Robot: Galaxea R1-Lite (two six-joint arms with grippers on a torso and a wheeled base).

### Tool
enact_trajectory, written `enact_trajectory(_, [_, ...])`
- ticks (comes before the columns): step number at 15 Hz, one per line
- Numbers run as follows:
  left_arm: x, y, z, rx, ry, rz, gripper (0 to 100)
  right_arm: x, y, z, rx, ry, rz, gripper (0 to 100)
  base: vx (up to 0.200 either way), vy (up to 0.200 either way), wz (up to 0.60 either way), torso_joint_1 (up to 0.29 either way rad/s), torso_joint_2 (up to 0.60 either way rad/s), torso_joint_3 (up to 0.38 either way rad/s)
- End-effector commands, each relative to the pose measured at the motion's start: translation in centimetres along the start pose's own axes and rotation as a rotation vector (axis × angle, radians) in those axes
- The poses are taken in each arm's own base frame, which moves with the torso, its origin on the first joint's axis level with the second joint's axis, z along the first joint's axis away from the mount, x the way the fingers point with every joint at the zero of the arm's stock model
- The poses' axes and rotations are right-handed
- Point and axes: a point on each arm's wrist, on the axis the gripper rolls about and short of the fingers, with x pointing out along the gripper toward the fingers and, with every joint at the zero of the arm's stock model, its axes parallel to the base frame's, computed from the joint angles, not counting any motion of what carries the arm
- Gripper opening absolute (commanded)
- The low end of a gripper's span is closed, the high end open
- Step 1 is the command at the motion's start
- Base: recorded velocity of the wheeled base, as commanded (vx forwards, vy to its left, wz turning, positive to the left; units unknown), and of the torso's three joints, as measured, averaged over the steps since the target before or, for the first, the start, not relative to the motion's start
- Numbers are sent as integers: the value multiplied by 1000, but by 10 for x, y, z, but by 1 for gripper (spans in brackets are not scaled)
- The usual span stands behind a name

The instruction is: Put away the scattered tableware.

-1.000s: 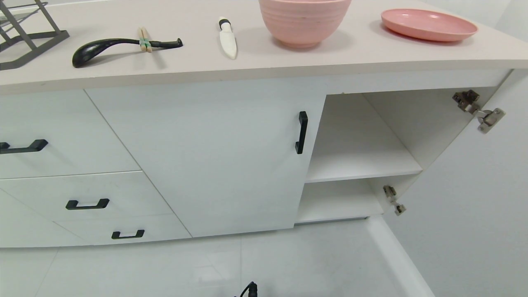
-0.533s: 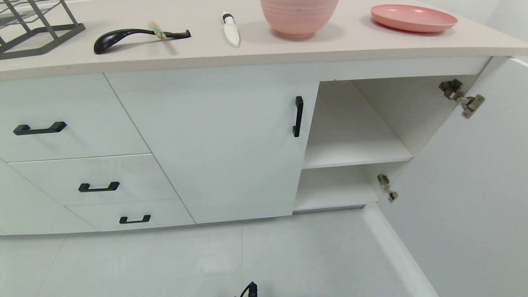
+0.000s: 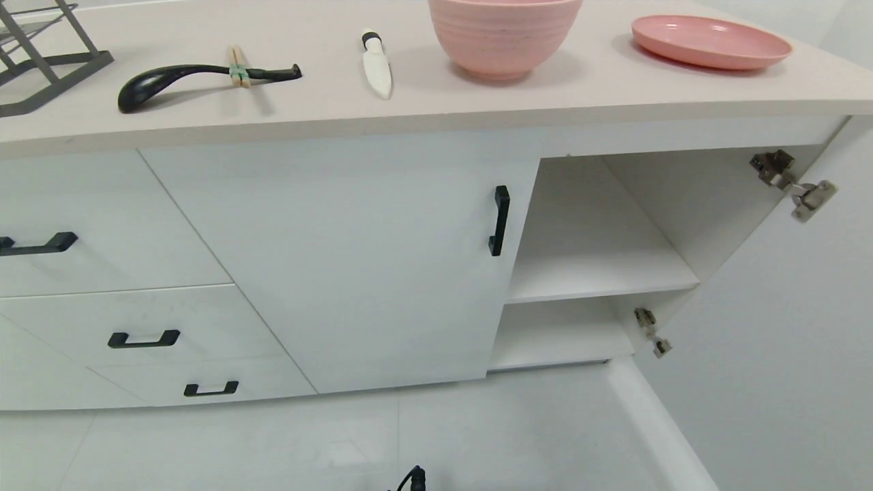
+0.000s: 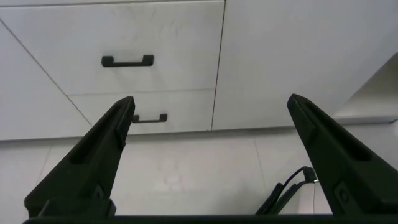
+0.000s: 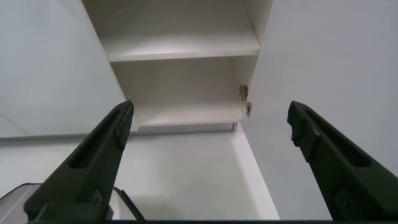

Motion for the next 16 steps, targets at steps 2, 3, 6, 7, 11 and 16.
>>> enact_trajectory(2, [0, 0, 0, 1, 2, 1, 100, 0, 0, 0, 0, 1, 1, 100, 200, 0, 0, 5, 0, 5])
enact_trajectory(3, [0, 0, 0, 1, 0, 1, 100, 0, 0, 0, 0, 1, 1, 100, 0, 0, -600, 2, -2, 2])
enact_trajectory(6, [0, 0, 0, 3, 0, 1, 100, 0, 0, 0, -1, 3, 1, 100, 0, 0, -200, 1, -1, 2])
enact_trajectory(7, [0, 0, 0, 3, 0, 1, 100, 0, 0, 0, -1, 3, 1, 100, 0, 0, 0, 0, 0, 0])
enact_trajectory(11, [0, 0, 0, 1, 2, 1, 100, 0, 0, 0, -1, 3, 1, 100, 0, -150, 0, 1, 1, 2])
enact_trajectory(16, [0, 0, 0, 0, 0, 1, 100, 0, 0, 0, -1, 3, -1, 100, 0, -120, 0, 1, 2, 0])
